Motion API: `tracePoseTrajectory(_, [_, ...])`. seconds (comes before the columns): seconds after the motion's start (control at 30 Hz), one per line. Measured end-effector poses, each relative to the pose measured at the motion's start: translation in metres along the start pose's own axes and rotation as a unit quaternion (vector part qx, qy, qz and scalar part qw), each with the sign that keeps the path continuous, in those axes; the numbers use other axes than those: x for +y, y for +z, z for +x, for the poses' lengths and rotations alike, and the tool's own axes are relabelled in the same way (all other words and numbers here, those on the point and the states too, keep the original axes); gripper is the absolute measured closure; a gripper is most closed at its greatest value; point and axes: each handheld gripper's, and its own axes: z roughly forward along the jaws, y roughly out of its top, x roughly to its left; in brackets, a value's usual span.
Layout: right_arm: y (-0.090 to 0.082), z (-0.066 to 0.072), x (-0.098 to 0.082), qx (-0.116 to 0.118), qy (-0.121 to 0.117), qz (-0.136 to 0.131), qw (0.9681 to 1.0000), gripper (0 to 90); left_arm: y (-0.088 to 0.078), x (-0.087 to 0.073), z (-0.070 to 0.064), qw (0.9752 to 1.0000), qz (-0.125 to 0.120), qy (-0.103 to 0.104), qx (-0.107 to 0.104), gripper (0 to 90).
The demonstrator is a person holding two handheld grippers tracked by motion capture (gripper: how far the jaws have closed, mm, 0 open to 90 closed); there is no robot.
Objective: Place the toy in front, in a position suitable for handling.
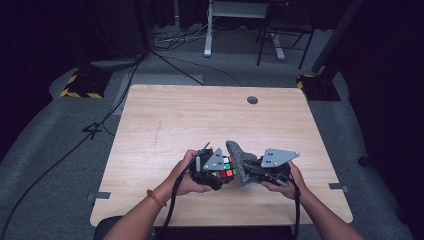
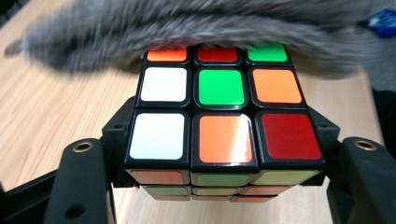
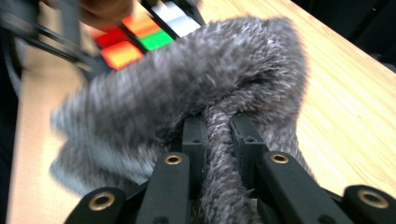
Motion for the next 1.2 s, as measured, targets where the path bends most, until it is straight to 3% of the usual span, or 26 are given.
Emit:
tracePoseTrajectory(0.1, [0.001,-0.003,-0.003,0.008,0.014,-0.014,0.9998,78.6,0.001,0.003,-0.002,0.9999,0.007,0.009,0.011,33.9])
tracePoseTrajectory(0.2, [-0.001,-0.002,-0.002,0.008,0.016,-0.025,0.9995,78.8,0.003,0.0,0.001,1.0,0.006,-0.005,0.001,33.9])
tracePoseTrajectory(0.37, [-0.002,0.001,-0.001,0.004,0.016,-0.032,0.9994,79.2,0.007,0.001,-0.001,0.9995,0.025,0.011,0.016,33.8])
tracePoseTrajectory(0.5, [-0.005,0.001,0.0,0.003,0.024,-0.049,0.9985,79.6,0.009,0.003,0.0,0.9995,0.026,0.006,0.02,33.7])
tracePoseTrajectory(0.77, [-0.012,0.006,0.007,0.003,0.018,-0.082,0.9965,79.9,0.021,0.013,-0.003,0.9978,0.055,0.022,0.03,33.2])
tracePoseTrajectory(0.87, [-0.011,0.013,0.013,0.001,0.0,-0.072,0.9974,79.8,0.027,0.011,-0.003,0.9974,0.063,0.023,0.026,33.2])
tracePoseTrajectory(1.0, [-0.009,0.011,0.011,-0.005,0.0,-0.061,0.9981,79.9,0.026,0.01,-0.003,0.9977,0.06,0.022,0.023,33.6])
tracePoseTrajectory(1.1, [-0.008,0.006,0.007,-0.032,-0.014,-0.037,0.9987,79.8,0.021,0.01,-0.002,0.9984,0.048,0.02,0.021,33.7])
tracePoseTrajectory(1.2, [-0.004,-0.003,-0.002,-0.027,0.009,-0.019,0.9994,79.9,0.015,0.009,0.0,0.9985,0.044,0.021,0.028,33.7])
